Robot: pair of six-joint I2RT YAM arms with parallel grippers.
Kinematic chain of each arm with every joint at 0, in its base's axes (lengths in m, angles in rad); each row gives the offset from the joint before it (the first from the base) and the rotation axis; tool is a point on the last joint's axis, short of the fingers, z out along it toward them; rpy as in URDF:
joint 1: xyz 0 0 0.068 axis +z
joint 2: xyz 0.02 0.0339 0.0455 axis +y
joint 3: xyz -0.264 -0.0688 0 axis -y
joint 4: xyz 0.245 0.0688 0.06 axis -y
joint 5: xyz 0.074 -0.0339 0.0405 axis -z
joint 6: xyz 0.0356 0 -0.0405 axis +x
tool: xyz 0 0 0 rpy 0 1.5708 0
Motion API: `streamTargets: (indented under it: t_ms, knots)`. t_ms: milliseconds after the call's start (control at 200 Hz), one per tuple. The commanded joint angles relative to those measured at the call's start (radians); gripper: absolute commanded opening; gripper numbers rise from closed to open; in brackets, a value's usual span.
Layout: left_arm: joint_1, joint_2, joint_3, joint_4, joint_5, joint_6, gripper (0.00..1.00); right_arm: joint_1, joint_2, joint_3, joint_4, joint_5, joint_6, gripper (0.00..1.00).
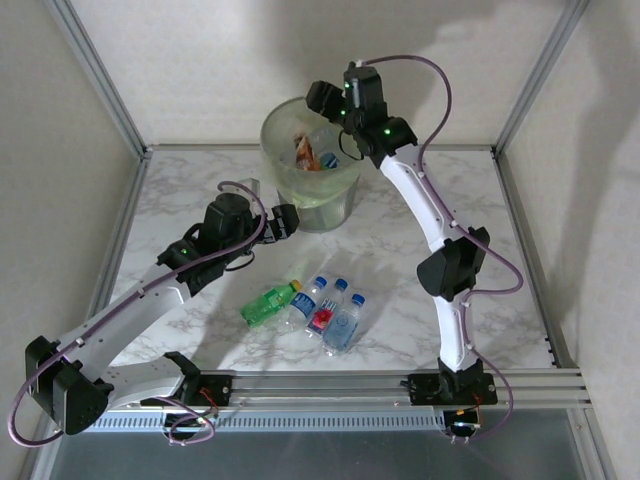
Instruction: Put the plastic bottles in the bin
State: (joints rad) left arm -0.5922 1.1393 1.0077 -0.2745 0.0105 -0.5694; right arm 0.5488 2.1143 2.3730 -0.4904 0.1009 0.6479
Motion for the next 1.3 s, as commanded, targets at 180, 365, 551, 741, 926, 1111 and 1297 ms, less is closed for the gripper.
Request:
streamTargets:
  t_ms: [180,365,551,741,926,1111,1297]
  knots:
    - [-0.006,-0.019,-0.016,-0.072,-0.04,-0.003,0.94,0.014,-0.228,-0.255,0.086,-0.007,-0.032,0.71]
    - [-0.067,-0.03,-0.042,-0.176,-0.094,0.029,0.9,0.045,-0.432,-0.496,0.132,0.03,-0.071,0.71]
    - [-0.169,0.01,-0.091,-0.273,-0.142,0.007,0.89,0.052,-0.677,-0.796,0.166,0.05,-0.049,0.72]
    - [-0.209,0.083,-0.146,-0.337,-0.151,-0.026,0.89,0.055,-0.887,-1.079,0.089,0.065,-0.002,0.75]
    - [-0.236,0.166,-0.158,-0.353,-0.137,-0.009,0.93,0.056,-1.018,-1.285,0.006,0.104,0.041,0.74]
    - [-0.237,0.252,-0.148,-0.375,-0.135,0.009,0.89,0.056,-1.075,-1.376,-0.007,0.111,0.095,0.75]
    - [-0.238,0.29,-0.166,-0.386,-0.134,0.011,0.9,0.056,-1.075,-1.399,-0.004,0.115,0.116,0.75]
